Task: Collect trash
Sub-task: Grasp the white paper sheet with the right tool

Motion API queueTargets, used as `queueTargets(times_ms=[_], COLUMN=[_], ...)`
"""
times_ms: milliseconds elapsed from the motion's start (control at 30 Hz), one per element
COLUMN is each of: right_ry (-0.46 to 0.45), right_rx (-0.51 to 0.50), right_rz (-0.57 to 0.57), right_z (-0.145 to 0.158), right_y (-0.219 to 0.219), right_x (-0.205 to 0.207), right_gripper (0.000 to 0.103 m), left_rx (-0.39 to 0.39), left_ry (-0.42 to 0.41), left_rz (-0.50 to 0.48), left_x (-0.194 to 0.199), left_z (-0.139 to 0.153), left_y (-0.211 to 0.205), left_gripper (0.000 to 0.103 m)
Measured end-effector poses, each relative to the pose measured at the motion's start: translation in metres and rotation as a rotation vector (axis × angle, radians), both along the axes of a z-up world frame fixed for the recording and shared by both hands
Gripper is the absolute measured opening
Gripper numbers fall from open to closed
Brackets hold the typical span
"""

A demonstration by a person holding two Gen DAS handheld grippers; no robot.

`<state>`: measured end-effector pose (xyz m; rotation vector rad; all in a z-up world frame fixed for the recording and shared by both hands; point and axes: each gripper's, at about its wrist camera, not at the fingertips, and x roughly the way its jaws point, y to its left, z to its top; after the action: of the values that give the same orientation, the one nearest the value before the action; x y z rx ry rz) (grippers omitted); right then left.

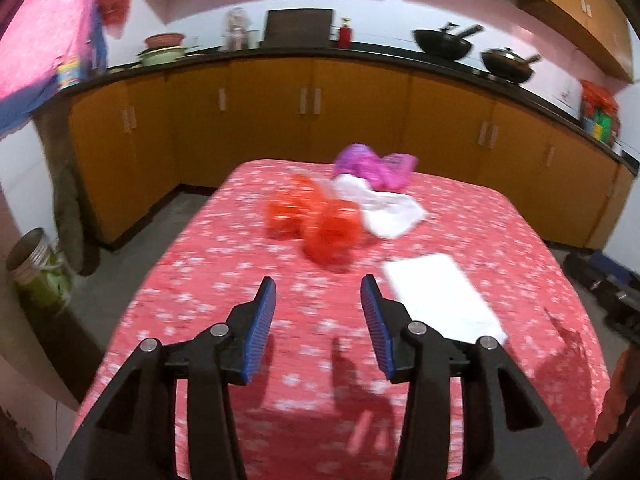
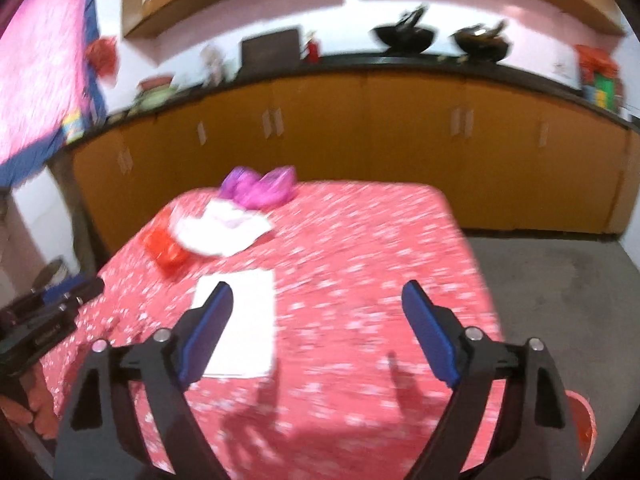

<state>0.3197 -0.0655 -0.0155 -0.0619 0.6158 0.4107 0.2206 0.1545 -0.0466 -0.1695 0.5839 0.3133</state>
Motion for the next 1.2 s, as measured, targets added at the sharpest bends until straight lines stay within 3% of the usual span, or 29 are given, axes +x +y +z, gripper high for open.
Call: queueTargets(times_ms=[300,467,567,633,733,867,967,1200], right_ry=[0.196,0.268,0.255,0.245,0.238,0.236,0.175,0.136], right_rx=[-0.114,-0.180,-0.205,-0.208,-0.208,-0.130,-0.062,0.009], right_rz=[0.055,0.059,0.064,0.074,0.076,0.016,-0.046,-0.099], right_z=[-0.050,-0.068,-0.068,-0.067,-0.066,-0.061,-0.049,-0.040], right_y=[0.060,0.074,0.079,0.082,0.082,0.063,0.039,0.003], right_x=[0.031,0.042,0.042,0.041,0.041,0.046,0.044,0.039], right_gripper=[0.080,0.067,0.055,0.027,0.006,0.004,0.004,0.004], left_rx=[-0.038,-0.048,-0.053,-0.053,-0.053,-0.047,-0.030,0.001], left_ry=[-0.007,-0.001,0.001,0.002,0.007,0.007,0.005,-0.017], left_rz=[0.042,0.046,0.043,0.039,0.038,0.028,0.007,-0.036], left_x=[-0.003,0.002,0.005,0.009,0.015,0.022,0.032,0.057], left_z=[-0.009,-0.013,-0.014,-0.014,-0.015,-0.015,-0.013,-0.005], left_y=[0.038,0.045,0.045,0.045,0.043,0.036,0.027,0.005], left_gripper=[0.046,0.046,0.046,0.046,0.049,0.056,0.061,0.065])
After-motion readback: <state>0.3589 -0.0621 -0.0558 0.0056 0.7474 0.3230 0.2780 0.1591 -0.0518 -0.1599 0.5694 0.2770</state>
